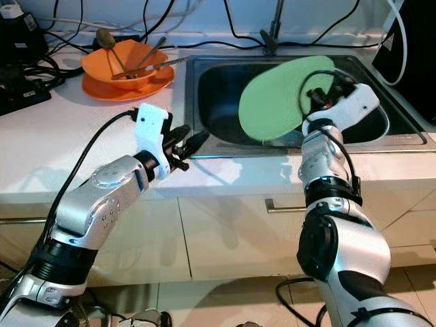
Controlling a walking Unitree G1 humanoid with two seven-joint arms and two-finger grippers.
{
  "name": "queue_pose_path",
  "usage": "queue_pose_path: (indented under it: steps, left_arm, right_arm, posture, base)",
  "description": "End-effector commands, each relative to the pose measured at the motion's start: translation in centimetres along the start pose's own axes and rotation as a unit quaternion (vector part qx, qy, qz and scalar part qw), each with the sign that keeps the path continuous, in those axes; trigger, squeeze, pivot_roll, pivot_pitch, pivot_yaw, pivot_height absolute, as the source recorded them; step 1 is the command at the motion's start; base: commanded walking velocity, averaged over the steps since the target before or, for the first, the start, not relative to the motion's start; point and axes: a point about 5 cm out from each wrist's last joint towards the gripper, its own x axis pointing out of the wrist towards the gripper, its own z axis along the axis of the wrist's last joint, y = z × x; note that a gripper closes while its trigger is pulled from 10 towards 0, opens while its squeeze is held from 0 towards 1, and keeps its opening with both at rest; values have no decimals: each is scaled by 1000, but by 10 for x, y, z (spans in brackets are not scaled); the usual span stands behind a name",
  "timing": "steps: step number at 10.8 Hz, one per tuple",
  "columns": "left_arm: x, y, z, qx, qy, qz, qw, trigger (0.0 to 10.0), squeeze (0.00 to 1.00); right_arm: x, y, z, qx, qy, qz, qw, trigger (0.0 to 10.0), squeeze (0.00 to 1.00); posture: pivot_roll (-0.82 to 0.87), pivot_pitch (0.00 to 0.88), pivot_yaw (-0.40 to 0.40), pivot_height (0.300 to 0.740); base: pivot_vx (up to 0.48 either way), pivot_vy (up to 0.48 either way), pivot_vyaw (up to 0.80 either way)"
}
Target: Kitchen organization
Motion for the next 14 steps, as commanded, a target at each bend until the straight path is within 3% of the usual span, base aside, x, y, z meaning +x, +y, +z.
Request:
queue_pose_path:
  steps: [1,2,3,4,5,6,7,10,13,14]
  left_arm:
    - [-1,-3,3,12,-1,-6,1000,10000,0]
    - [-2,-4,2,12,0,-8,1000,10000,0]
    - [-2,-5,1,14,3,-9,1000,10000,0]
    - [-2,-5,0,15,4,-9,1000,10000,0]
    - [-2,-5,0,17,5,-9,1000,10000,0]
    - [-2,-5,0,17,5,-9,1000,10000,0]
    - [-2,-6,-1,17,6,-11,1000,10000,0]
    - [-1,-1,-1,21,-7,5,1000,10000,0]
    - [-5,27,15,51,-101,112,987,10000,0]
    - [-5,29,16,57,-106,120,985,10000,0]
  right_arm:
    - [5,8,14,-20,-22,10,1000,10000,0]
    - [5,8,13,-29,-17,9,999,10000,0]
    - [5,8,11,-35,-12,8,999,10000,694]
    - [5,9,9,-47,-7,10,999,10000,867]
    - [5,9,7,-49,-5,10,999,10000,827]
    - [5,9,6,-52,-4,10,999,10000,486]
    - [4,9,6,-50,-4,9,999,10000,0]
    - [4,18,7,-77,-20,30,996,10000,0]
    - [-9,52,-4,-181,-83,124,972,10000,0]
    - [-13,55,-7,-189,-93,132,969,10000,0]
  posture:
    - [130,45,-2,740]
    - [130,47,-2,740]
    - [129,49,-1,740]
    - [129,49,1,740]
    - [128,52,3,740]
    - [128,52,4,740]
    - [126,52,6,740]
    - [116,43,9,740]
    - [101,32,10,740]
    - [95,25,11,740]
  base:
    - [0,0,0]
    - [0,0,0]
    - [0,0,0]
    - [0,0,0]
    - [0,0,0]
    - [0,0,0]
    - [0,0,0]
    - [0,0,0]
    - [0,0,0]
    - [0,0,0]
